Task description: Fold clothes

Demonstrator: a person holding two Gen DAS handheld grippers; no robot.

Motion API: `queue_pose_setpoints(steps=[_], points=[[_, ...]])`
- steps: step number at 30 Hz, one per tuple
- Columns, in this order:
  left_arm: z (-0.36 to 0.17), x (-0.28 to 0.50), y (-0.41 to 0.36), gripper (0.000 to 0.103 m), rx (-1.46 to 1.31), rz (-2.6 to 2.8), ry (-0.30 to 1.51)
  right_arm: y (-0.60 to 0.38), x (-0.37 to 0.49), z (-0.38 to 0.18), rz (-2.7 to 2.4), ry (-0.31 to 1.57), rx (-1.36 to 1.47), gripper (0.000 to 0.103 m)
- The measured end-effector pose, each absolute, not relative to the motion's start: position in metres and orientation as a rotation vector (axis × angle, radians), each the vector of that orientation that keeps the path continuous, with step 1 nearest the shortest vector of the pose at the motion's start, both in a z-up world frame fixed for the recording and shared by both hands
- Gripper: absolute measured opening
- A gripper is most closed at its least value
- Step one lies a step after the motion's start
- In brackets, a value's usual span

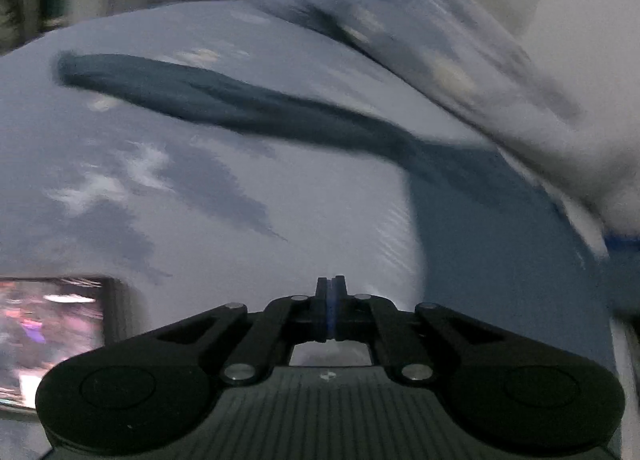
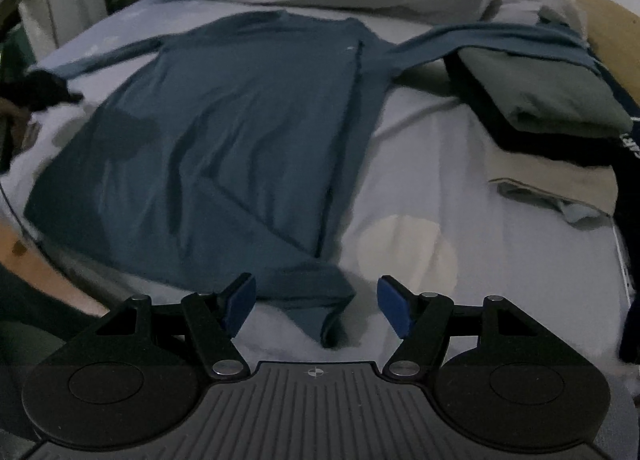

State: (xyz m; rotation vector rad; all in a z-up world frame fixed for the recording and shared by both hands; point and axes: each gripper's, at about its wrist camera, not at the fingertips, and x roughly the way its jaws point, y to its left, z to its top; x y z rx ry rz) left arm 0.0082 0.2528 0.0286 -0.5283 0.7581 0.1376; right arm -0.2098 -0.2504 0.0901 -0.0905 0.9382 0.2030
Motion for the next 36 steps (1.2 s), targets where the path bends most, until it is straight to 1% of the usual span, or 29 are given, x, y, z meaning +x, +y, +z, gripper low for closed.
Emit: queue_pose_setpoints(steps=[2, 4, 6, 8, 9, 10, 11, 13, 14, 18, 29, 36], points=[[0.026, 0.007, 0.263, 0.003, -0.58, 0.126, 0.768, -0.246, -0.207, 0.083, 0.218, 0.95, -0.094, 0.071], [0.018, 0.013, 0.256, 0.003, -0.583, 0.056, 0.812, -0.241, -0.205, 0.078, 0.228, 0.959, -0.095, 0.071], [0.009, 0.019, 0.245, 0.005, -0.58, -0.022, 0.846, -0.237, -0.203, 0.075, 0.24, 0.965, -0.096, 0.071], [0.004, 0.025, 0.236, 0.022, -0.584, -0.098, 0.838, -0.232, -0.202, 0.075, 0.255, 0.965, -0.099, 0.071], [0.003, 0.028, 0.232, 0.027, -0.594, -0.133, 0.829, -0.23, -0.202, 0.075, 0.261, 0.965, -0.1, 0.071], [0.002, 0.031, 0.23, 0.038, -0.603, -0.164, 0.821, -0.227, -0.202, 0.075, 0.265, 0.966, -0.101, 0.071], [0.001, 0.034, 0.227, 0.045, -0.613, -0.193, 0.814, -0.225, -0.201, 0.075, 0.269, 0.966, -0.101, 0.071], [0.001, 0.044, 0.222, 0.07, -0.618, -0.22, 0.805, -0.221, -0.2, 0.075, 0.28, 0.963, -0.103, 0.071], [0.001, 0.049, 0.22, 0.078, -0.619, -0.229, 0.802, -0.219, -0.201, 0.075, 0.288, 0.959, -0.105, 0.071], [0.001, 0.069, 0.209, 0.085, -0.622, -0.265, 0.788, -0.196, -0.208, 0.078, 0.358, 0.915, -0.165, 0.071], [-0.013, 0.149, 0.225, 0.084, -0.787, -0.213, 0.716, -0.08, -0.208, 0.066, 0.612, 0.808, -0.193, 0.071], [-0.02, 0.204, 0.226, 0.084, -0.803, -0.187, 0.706, -0.052, -0.186, 0.063, 0.606, 0.82, -0.173, 0.071]])
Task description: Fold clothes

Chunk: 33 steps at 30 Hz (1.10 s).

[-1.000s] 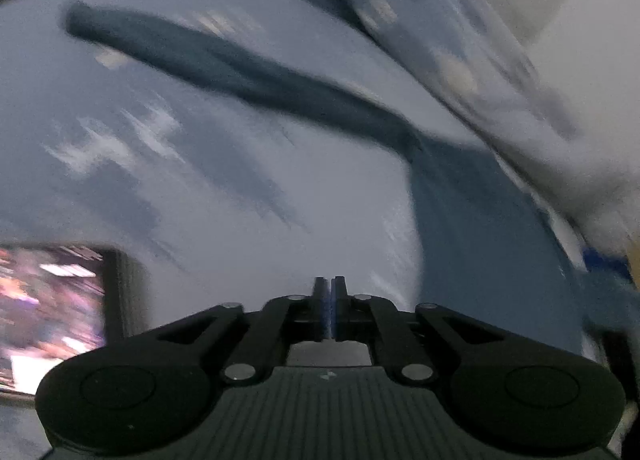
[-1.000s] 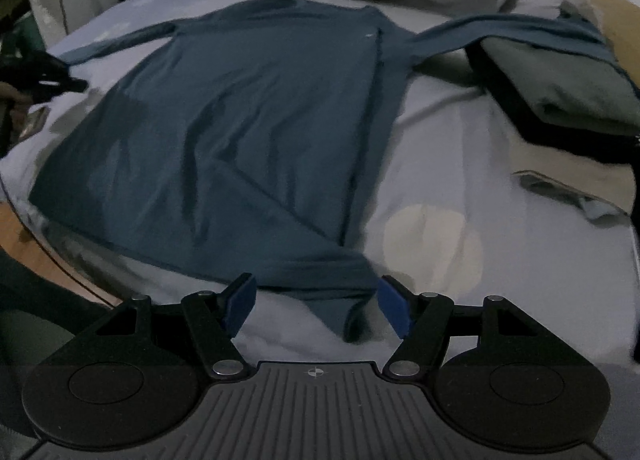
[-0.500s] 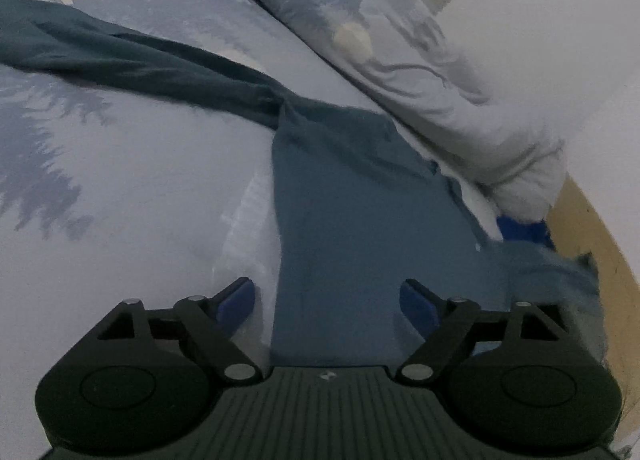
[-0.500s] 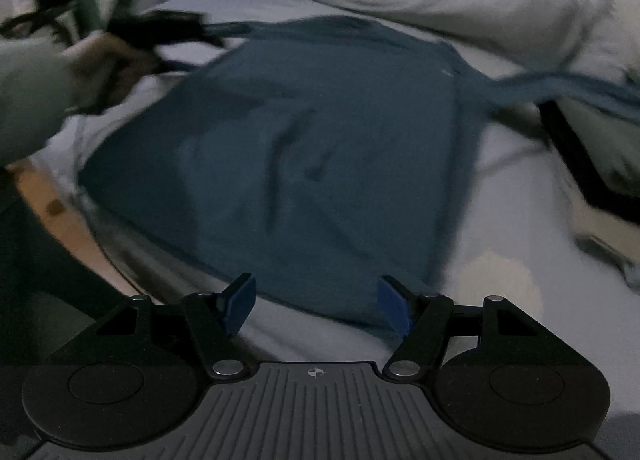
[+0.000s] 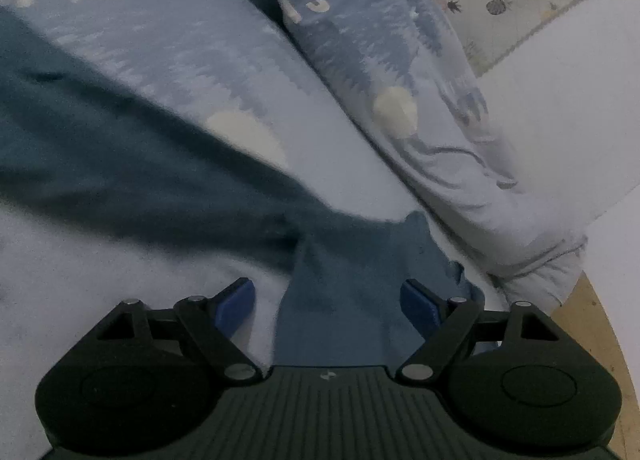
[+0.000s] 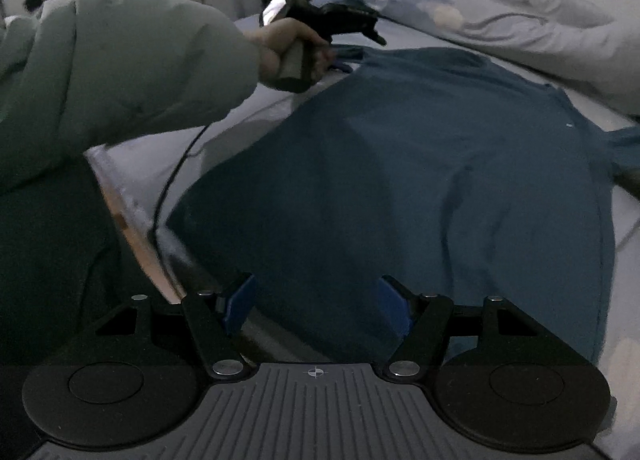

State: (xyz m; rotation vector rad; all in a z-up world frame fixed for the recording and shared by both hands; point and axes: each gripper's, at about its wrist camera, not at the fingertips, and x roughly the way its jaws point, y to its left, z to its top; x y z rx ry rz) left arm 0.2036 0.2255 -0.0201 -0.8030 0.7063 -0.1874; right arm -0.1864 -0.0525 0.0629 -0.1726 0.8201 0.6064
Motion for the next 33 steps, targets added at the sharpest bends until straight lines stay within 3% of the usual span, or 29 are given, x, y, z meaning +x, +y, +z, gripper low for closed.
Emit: queue_pose_setpoints(steps=[1, 3, 4, 5, 6, 20, 23, 24, 33], points=[[-0.021, 0.211, 0.226, 0.077, -0.805, -0.184, 0.705, -0.045, -0.184, 0.062, 0.611, 0.814, -0.182, 0.071], [-0.025, 0.223, 0.228, 0.048, -0.815, -0.184, 0.709, -0.027, -0.18, 0.059, 0.641, 0.791, -0.211, 0.071], [-0.028, 0.223, 0.231, 0.027, -0.827, -0.194, 0.719, -0.014, -0.179, 0.058, 0.67, 0.774, -0.231, 0.071], [-0.031, 0.224, 0.234, 0.016, -0.838, -0.204, 0.729, -0.002, -0.178, 0.055, 0.697, 0.759, -0.248, 0.071], [-0.035, 0.225, 0.238, 0.011, -0.85, -0.214, 0.74, 0.008, -0.177, 0.051, 0.723, 0.746, -0.261, 0.071], [-0.039, 0.229, 0.246, 0.007, -0.826, -0.248, 0.754, 0.099, -0.161, 0.015, 0.781, 0.7, -0.354, 0.069], [-0.036, 0.23, 0.248, 0.007, -0.829, -0.24, 0.735, 0.102, -0.161, 0.018, 0.779, 0.677, -0.351, 0.029], [-0.034, 0.23, 0.249, 0.007, -0.829, -0.237, 0.728, 0.1, -0.159, 0.02, 0.788, 0.679, -0.334, 0.003], [-0.024, 0.232, 0.257, 0.007, -0.837, -0.213, 0.669, 0.084, -0.124, 0.028, 0.852, 0.855, -0.012, 0.002]])
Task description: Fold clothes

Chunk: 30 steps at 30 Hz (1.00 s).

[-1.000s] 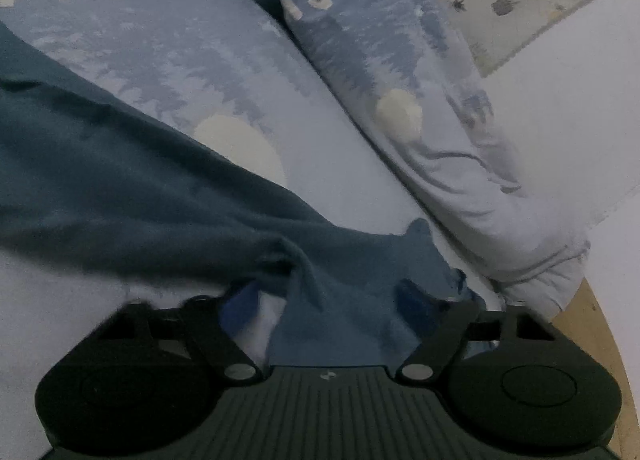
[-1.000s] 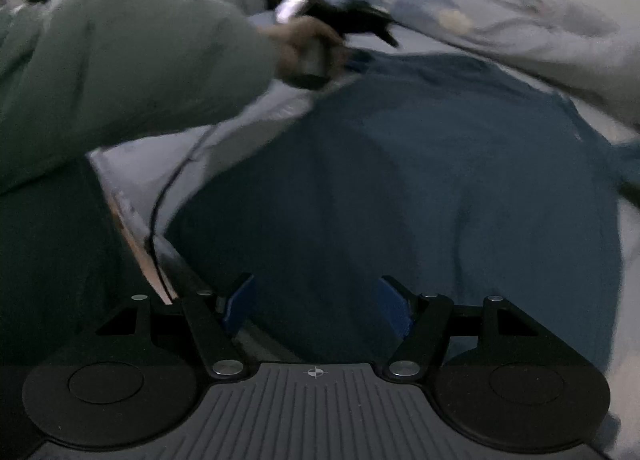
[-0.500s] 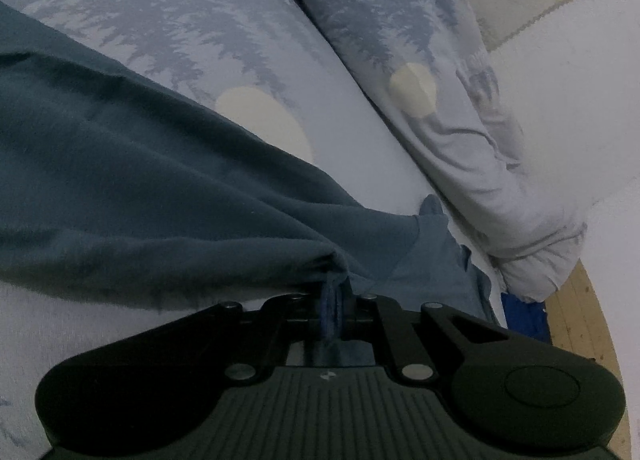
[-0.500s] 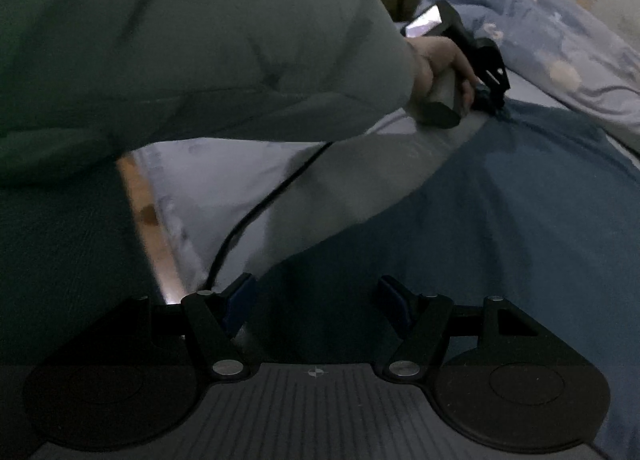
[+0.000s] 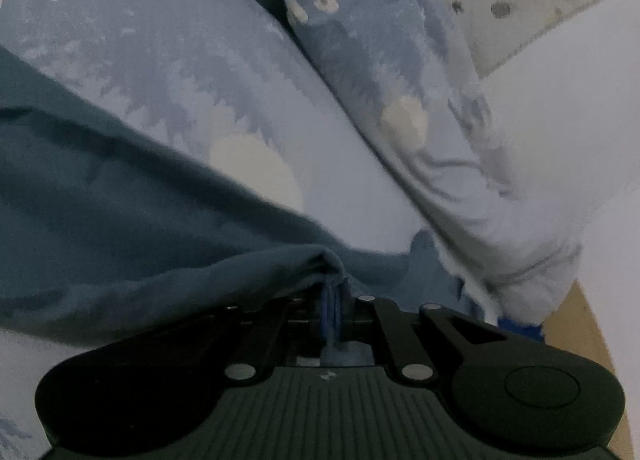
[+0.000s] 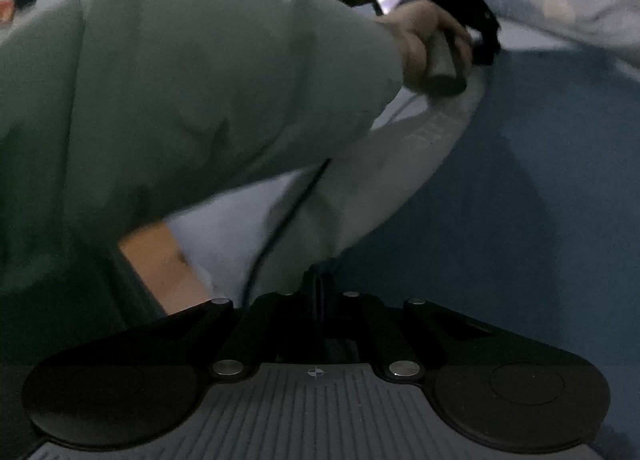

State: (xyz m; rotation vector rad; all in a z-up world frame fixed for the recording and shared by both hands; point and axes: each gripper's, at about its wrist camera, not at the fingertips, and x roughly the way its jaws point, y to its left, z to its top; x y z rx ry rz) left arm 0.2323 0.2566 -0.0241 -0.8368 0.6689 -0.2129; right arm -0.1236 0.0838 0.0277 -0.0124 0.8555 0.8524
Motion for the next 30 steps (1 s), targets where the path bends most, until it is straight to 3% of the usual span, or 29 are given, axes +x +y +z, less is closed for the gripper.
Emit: queue_pose_setpoints(steps=[12, 22, 23, 26, 27, 28, 29, 30], points=[[-0.01, 0.223, 0.322, 0.007, -0.919, -0.101, 0.557, 0.123, -0.094, 0.038, 1.0, 0.873, 0.066, 0.002], [-0.021, 0.229, 0.338, 0.009, -0.925, -0.093, 0.653, 0.14, -0.088, 0.024, 1.011, 0.902, 0.026, 0.005], [-0.021, 0.23, 0.338, 0.02, -0.92, -0.097, 0.669, 0.14, -0.089, 0.023, 1.004, 0.899, 0.01, 0.007], [-0.019, 0.227, 0.339, 0.03, -0.911, -0.102, 0.697, 0.133, -0.094, 0.028, 0.98, 0.872, -0.012, 0.01], [-0.016, 0.225, 0.34, 0.034, -0.911, -0.102, 0.7, 0.13, -0.096, 0.031, 0.977, 0.862, -0.011, 0.02], [-0.014, 0.222, 0.341, 0.046, -0.91, -0.103, 0.704, 0.124, -0.099, 0.037, 0.979, 0.85, -0.006, 0.036], [-0.011, 0.22, 0.341, 0.063, -0.909, -0.103, 0.707, 0.117, -0.103, 0.042, 0.977, 0.835, 0.001, 0.041], [-0.009, 0.217, 0.342, 0.071, -0.909, -0.104, 0.711, 0.107, -0.107, 0.048, 0.967, 0.819, 0.011, 0.054]])
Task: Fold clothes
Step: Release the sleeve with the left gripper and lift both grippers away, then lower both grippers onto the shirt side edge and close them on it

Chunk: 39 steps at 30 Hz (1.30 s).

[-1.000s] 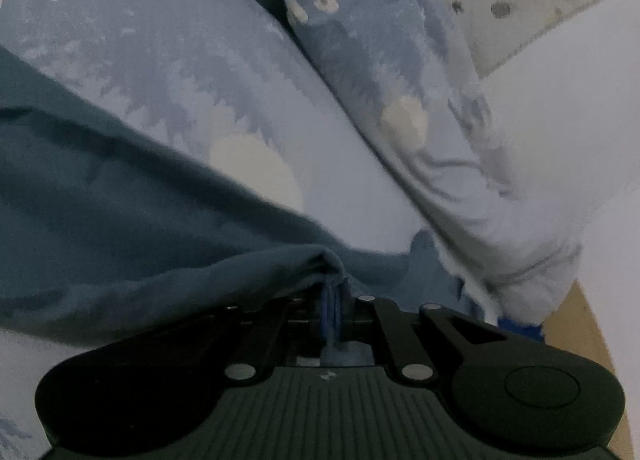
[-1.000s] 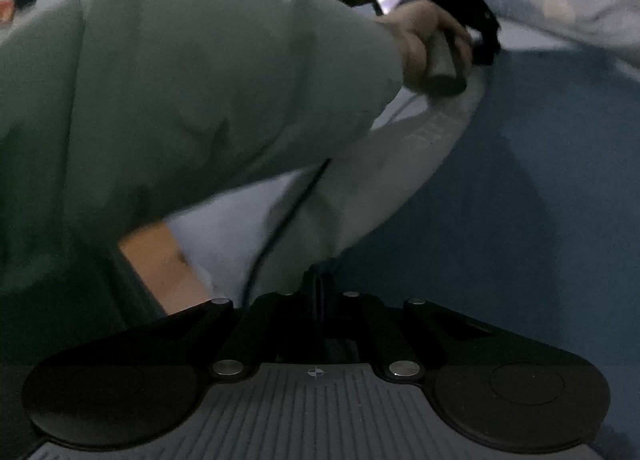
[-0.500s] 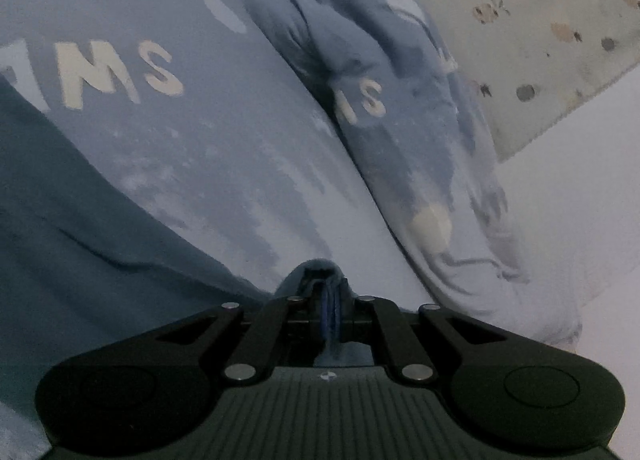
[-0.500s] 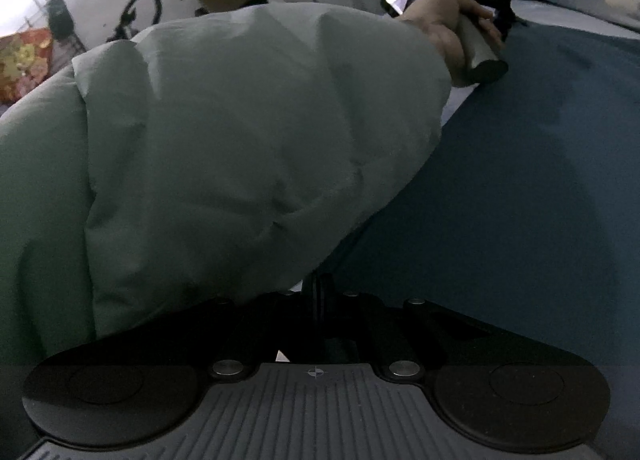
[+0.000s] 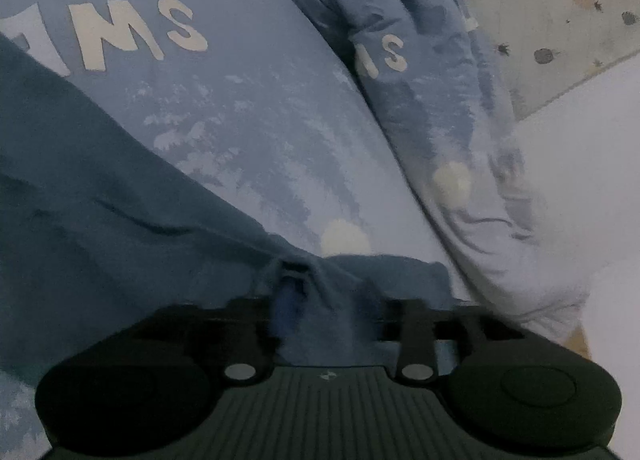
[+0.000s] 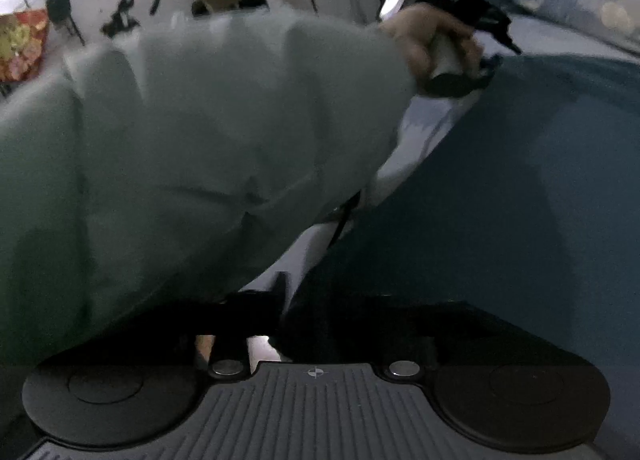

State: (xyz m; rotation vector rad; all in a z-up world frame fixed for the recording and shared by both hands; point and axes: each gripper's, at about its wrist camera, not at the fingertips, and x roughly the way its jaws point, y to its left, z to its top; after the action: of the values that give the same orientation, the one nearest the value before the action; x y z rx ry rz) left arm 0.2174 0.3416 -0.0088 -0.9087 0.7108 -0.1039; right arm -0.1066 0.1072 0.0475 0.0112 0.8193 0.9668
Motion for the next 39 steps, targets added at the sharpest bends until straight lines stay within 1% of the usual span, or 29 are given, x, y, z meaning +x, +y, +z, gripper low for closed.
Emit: queue_pose_setpoints(steps=[1, 2, 3, 8, 10, 15, 19, 24, 28, 30, 33, 34, 36, 38, 39], points=[[-0.006, 0.215, 0.342, 0.089, -0.908, -0.104, 0.714, 0.096, -0.11, 0.053, 0.956, 0.805, 0.023, 0.059], [-0.004, 0.213, 0.343, 0.103, -0.907, -0.105, 0.718, 0.081, -0.113, 0.057, 0.946, 0.794, 0.041, 0.061], [0.001, 0.208, 0.343, 0.103, -0.89, -0.093, 0.719, 0.067, -0.116, 0.062, 0.935, 0.783, 0.058, 0.067], [0.032, 0.18, 0.344, 0.103, -0.801, -0.042, 0.712, -0.008, -0.133, 0.085, 0.865, 0.747, 0.154, 0.076], [0.047, 0.169, 0.341, 0.103, -0.755, -0.026, 0.703, -0.036, -0.138, 0.091, 0.817, 0.738, 0.197, 0.083], [0.085, 0.132, 0.322, 0.103, -0.643, -0.059, 0.626, -0.117, -0.16, 0.093, 0.541, 0.751, 0.226, 0.084], [0.107, 0.081, 0.3, 0.103, -0.595, -0.121, 0.577, -0.175, -0.175, 0.08, 0.351, 0.757, 0.199, 0.084], [0.119, -0.004, 0.266, 0.103, -0.481, -0.146, 0.621, -0.204, -0.165, 0.066, 0.302, 0.75, 0.218, 0.084], [0.115, -0.073, 0.242, 0.103, -0.332, -0.073, 0.647, -0.208, -0.156, 0.059, 0.323, 0.734, 0.231, 0.084], [0.102, -0.102, 0.236, 0.103, -0.297, -0.02, 0.688, -0.205, -0.156, 0.062, 0.322, 0.729, 0.233, 0.084], [0.07, -0.128, 0.233, 0.103, -0.335, 0.029, 0.804, -0.211, -0.16, 0.066, 0.299, 0.715, 0.243, 0.084], [0.059, -0.129, 0.232, 0.102, -0.36, 0.034, 0.842, -0.214, -0.163, 0.067, 0.283, 0.709, 0.25, 0.084], [0.039, -0.125, 0.23, 0.094, -0.408, 0.054, 0.922, -0.225, -0.164, 0.066, 0.243, 0.704, 0.27, 0.084], [0.03, -0.112, 0.229, 0.079, -0.438, 0.09, 0.985, -0.237, -0.164, 0.066, 0.183, 0.7, 0.297, 0.084], [0.03, -0.105, 0.231, 0.079, -0.46, 0.103, 0.986, -0.244, -0.164, 0.066, 0.15, 0.697, 0.31, 0.084]])
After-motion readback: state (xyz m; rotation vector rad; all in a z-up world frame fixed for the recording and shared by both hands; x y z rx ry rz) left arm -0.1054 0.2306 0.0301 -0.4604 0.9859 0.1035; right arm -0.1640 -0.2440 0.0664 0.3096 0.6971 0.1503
